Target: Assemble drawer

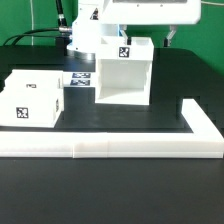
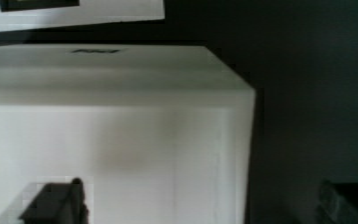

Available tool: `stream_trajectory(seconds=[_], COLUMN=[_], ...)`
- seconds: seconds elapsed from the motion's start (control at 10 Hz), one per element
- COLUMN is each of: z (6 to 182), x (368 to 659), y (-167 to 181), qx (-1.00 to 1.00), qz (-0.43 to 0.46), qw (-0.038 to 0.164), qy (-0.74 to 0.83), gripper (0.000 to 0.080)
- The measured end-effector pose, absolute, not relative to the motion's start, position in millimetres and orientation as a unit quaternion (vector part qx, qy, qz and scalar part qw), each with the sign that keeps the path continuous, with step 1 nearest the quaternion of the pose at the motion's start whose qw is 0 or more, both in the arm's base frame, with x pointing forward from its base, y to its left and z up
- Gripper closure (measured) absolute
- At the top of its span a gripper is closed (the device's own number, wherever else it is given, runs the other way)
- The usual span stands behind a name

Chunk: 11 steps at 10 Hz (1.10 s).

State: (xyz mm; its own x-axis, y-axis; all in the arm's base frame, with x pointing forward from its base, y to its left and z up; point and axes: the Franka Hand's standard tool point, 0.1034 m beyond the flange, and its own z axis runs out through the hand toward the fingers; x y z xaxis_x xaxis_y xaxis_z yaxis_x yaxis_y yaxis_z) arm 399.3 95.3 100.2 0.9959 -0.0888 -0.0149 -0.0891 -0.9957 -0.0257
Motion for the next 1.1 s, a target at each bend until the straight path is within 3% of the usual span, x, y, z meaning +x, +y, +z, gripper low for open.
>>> stream_trajectory(seconds=[0.3, 0.4, 0.6, 0.7, 0.8, 1.1], z=[102.3, 101.6, 98.9, 98.8, 98.9, 98.8], x=[404.9, 405.4, 404.7, 404.7, 404.8, 404.7], y=[103.1, 103.0, 102.9, 102.9, 102.9, 102.9], qx=[-0.999, -0.999, -0.999, -0.999, -0.999, -0.999], qz=[0.006, 0.006, 0.004, 0.004, 0.004, 0.004], qw=[0.014, 0.014, 0.015, 0.015, 0.015, 0.015], qy=[0.041, 0.039, 0.037, 0.037, 0.037, 0.037], gripper=[0.0172, 0.0367, 0.0645, 0.0645, 0.0763, 0.0763])
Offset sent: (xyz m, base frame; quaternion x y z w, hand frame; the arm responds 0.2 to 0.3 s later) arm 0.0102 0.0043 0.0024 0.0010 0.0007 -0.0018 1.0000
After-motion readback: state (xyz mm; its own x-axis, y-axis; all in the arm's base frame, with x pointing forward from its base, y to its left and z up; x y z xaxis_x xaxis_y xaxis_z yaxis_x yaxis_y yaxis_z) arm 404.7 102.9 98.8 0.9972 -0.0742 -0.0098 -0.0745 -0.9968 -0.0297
